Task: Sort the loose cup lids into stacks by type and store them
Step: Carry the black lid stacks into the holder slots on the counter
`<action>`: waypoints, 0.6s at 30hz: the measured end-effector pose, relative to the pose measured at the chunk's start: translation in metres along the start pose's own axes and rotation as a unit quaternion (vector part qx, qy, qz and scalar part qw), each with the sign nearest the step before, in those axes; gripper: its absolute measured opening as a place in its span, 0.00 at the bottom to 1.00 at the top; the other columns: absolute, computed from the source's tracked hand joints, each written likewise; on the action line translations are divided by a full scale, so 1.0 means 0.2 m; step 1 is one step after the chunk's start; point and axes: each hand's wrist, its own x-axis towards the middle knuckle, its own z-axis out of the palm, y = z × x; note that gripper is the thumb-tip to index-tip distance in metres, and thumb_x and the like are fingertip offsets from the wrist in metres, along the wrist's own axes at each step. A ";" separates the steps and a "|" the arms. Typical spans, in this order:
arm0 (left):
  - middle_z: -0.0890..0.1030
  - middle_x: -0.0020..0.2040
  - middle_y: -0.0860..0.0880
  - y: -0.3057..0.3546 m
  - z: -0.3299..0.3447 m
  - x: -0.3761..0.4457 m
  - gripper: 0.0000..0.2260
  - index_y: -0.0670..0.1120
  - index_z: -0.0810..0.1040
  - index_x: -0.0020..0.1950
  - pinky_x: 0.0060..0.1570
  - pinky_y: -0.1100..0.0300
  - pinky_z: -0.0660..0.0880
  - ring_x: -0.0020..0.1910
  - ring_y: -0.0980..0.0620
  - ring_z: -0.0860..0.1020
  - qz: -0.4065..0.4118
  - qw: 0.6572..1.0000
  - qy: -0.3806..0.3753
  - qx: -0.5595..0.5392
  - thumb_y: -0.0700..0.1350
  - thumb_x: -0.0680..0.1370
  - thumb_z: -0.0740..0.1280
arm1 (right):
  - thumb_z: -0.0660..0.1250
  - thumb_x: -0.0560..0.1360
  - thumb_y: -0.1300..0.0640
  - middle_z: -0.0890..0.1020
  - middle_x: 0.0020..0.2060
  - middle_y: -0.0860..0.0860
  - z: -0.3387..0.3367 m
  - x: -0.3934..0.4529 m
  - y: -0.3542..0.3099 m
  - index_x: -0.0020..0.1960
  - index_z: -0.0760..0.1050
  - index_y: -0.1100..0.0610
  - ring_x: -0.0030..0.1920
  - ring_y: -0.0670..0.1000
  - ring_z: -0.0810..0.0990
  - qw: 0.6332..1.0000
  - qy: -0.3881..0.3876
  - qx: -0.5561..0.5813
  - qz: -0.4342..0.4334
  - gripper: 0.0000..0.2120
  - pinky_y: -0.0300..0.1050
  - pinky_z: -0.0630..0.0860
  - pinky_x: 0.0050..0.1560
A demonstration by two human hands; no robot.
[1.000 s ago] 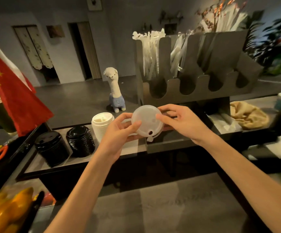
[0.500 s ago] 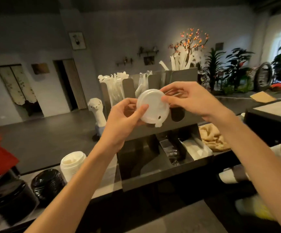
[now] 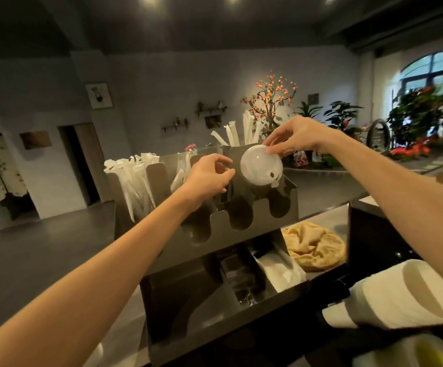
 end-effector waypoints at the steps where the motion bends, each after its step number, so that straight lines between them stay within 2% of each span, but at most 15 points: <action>1: 0.81 0.58 0.48 -0.01 0.01 0.01 0.14 0.47 0.76 0.68 0.49 0.59 0.83 0.55 0.51 0.81 0.022 0.999 0.004 0.026 0.42 0.82 0.68 | 0.77 0.75 0.52 0.86 0.52 0.49 0.00 0.02 0.03 0.58 0.85 0.52 0.54 0.49 0.83 1.000 0.001 -0.023 0.000 0.13 0.38 0.79 0.47; 3: 0.80 0.59 0.49 -0.01 0.03 0.03 0.13 0.47 0.77 0.66 0.56 0.56 0.81 0.56 0.51 0.80 0.073 0.994 0.003 0.076 0.39 0.82 0.67 | 0.77 0.75 0.50 0.86 0.51 0.47 0.02 0.07 0.09 0.58 0.86 0.50 0.54 0.47 0.83 0.997 -0.006 -0.079 0.001 0.12 0.36 0.75 0.47; 6: 0.78 0.64 0.50 0.01 0.08 0.09 0.14 0.48 0.78 0.64 0.58 0.58 0.77 0.54 0.53 0.76 0.140 0.976 -0.030 0.161 0.35 0.81 0.64 | 0.77 0.74 0.49 0.86 0.51 0.47 0.06 0.14 0.15 0.57 0.86 0.50 0.55 0.47 0.82 0.989 -0.035 -0.141 0.001 0.13 0.40 0.75 0.54; 9: 0.74 0.68 0.52 0.02 0.13 0.13 0.22 0.50 0.78 0.67 0.54 0.57 0.79 0.55 0.54 0.76 0.177 0.945 -0.112 0.251 0.31 0.78 0.65 | 0.77 0.74 0.49 0.86 0.52 0.47 0.11 0.17 0.14 0.57 0.86 0.50 0.54 0.48 0.83 0.978 -0.073 -0.198 -0.005 0.13 0.45 0.79 0.59; 12: 0.72 0.70 0.54 0.01 0.19 0.17 0.28 0.53 0.74 0.72 0.41 0.60 0.77 0.49 0.56 0.75 0.181 0.898 -0.194 0.351 0.31 0.75 0.67 | 0.78 0.74 0.49 0.87 0.50 0.47 0.17 0.19 0.15 0.57 0.87 0.50 0.52 0.49 0.83 0.963 -0.113 -0.243 -0.025 0.13 0.43 0.80 0.56; 15: 0.72 0.71 0.53 -0.01 0.23 0.21 0.30 0.53 0.71 0.75 0.47 0.54 0.78 0.62 0.48 0.76 0.195 0.843 -0.235 0.443 0.33 0.76 0.67 | 0.76 0.76 0.52 0.87 0.51 0.47 0.24 0.19 0.18 0.58 0.86 0.49 0.50 0.48 0.84 0.944 -0.157 -0.288 -0.042 0.10 0.42 0.80 0.54; 18: 0.72 0.71 0.51 -0.04 0.28 0.24 0.28 0.50 0.70 0.76 0.48 0.54 0.76 0.66 0.45 0.75 0.197 0.804 -0.257 0.498 0.35 0.77 0.67 | 0.73 0.79 0.50 0.84 0.52 0.44 0.29 0.17 0.19 0.61 0.84 0.45 0.52 0.46 0.77 0.911 -0.171 -0.373 -0.042 0.11 0.48 0.76 0.54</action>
